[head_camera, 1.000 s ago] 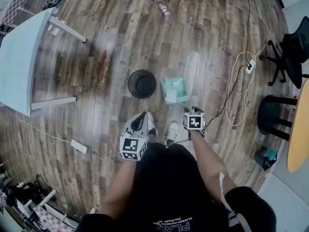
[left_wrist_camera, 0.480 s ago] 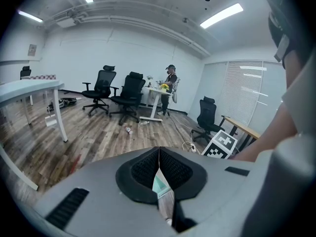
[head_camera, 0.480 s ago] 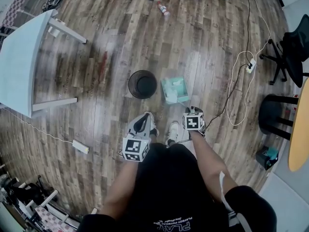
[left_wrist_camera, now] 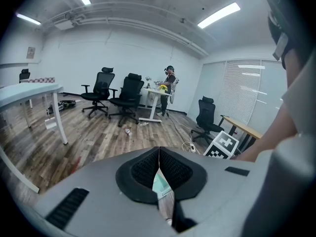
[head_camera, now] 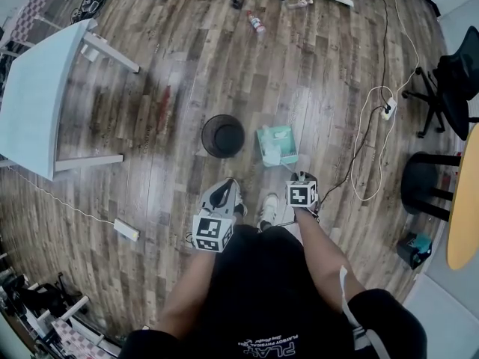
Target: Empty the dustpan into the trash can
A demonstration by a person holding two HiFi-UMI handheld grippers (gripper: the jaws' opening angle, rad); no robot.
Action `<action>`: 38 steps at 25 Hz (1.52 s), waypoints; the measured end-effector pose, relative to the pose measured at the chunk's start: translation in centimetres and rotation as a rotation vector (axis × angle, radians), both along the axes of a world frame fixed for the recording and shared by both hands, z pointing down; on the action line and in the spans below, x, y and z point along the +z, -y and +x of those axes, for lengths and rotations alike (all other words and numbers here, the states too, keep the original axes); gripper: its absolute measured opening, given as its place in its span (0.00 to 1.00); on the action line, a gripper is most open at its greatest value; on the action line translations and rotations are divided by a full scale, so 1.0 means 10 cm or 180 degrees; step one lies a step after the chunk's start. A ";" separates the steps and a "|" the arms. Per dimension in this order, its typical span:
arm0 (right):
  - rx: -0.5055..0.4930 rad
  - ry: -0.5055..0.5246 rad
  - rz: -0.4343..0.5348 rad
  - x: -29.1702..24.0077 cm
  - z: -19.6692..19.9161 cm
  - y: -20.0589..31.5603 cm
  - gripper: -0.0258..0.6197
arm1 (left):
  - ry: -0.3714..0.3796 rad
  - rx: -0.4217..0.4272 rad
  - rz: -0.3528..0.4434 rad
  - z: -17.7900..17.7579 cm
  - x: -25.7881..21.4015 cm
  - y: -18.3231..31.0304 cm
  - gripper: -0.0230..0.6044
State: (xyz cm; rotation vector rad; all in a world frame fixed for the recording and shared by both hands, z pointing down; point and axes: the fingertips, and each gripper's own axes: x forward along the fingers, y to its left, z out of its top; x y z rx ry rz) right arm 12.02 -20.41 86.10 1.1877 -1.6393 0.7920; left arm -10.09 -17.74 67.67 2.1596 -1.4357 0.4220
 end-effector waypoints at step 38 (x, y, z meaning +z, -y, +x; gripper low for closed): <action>-0.0250 0.0493 0.1145 -1.40 0.59 -0.29 0.19 | 0.0295 -0.0480 0.0337 0.06 -0.59 -0.68 0.07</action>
